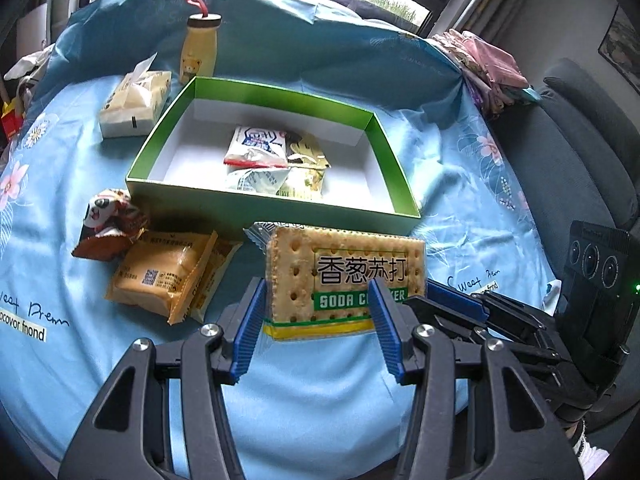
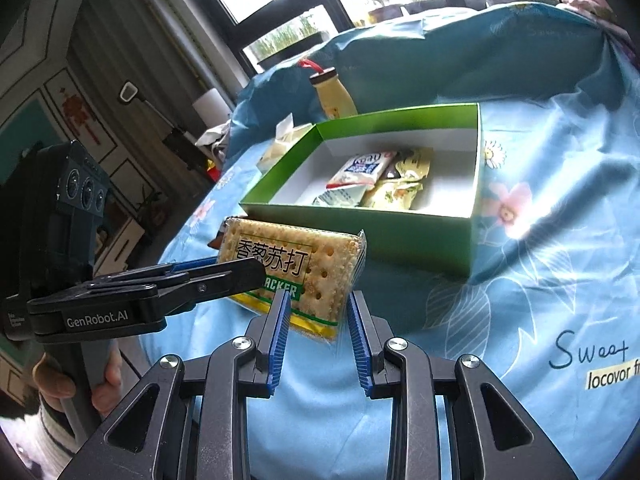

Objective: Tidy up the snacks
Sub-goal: 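Lift the soda cracker pack over the green box with the right tool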

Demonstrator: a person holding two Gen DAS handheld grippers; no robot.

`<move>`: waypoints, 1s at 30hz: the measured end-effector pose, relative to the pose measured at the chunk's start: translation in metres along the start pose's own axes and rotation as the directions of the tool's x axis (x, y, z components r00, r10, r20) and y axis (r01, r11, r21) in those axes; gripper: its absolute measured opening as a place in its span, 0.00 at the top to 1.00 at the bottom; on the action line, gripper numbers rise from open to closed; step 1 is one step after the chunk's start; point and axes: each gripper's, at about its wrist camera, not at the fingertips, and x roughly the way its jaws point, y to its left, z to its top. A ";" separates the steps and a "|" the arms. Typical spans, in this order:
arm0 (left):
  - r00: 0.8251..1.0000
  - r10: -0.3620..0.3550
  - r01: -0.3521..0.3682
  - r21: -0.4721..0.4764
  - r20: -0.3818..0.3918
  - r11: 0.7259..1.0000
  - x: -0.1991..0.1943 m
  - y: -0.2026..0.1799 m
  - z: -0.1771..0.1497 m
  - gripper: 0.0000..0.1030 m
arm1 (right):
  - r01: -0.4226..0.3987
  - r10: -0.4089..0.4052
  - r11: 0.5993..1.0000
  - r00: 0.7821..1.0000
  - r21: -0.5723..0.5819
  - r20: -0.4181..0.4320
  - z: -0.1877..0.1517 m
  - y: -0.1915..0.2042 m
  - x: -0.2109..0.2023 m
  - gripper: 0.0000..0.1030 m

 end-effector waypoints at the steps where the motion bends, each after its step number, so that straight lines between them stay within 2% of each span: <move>1: 1.000 0.002 -0.002 0.005 0.005 1.000 -0.001 -0.001 0.001 0.49 | 0.000 0.000 1.000 1.000 -0.001 0.003 0.001 0.000 -0.001 0.69; 16: 0.998 0.013 -0.016 0.048 0.060 0.999 -0.015 -0.013 0.014 0.49 | 0.005 -0.004 1.000 0.999 -0.027 0.052 0.012 0.006 -0.013 0.69; 30: 0.997 0.010 -0.014 0.055 0.073 0.998 -0.018 -0.015 0.018 0.49 | 0.009 -0.007 0.999 0.998 -0.038 0.064 0.016 0.007 -0.017 0.69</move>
